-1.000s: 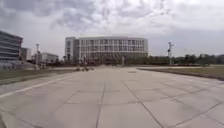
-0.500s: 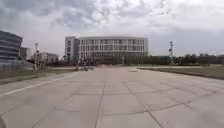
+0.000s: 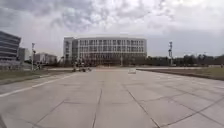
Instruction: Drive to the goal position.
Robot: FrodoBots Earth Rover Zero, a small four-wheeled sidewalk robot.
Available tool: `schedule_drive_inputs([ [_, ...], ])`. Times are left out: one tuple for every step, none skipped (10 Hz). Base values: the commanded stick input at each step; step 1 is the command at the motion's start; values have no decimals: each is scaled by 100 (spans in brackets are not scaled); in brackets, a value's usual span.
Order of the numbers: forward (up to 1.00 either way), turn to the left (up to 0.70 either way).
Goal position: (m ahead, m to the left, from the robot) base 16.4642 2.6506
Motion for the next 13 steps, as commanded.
schedule_drive_inputs([
  [70,0],
  [70,0],
  [70,0],
  [70,0],
  [70,0],
  [70,0],
  [70,-7],
  [70,-18],
  [70,-10],
  [70,0],
  [70,0],
  [70,0],
  [70,0],
])
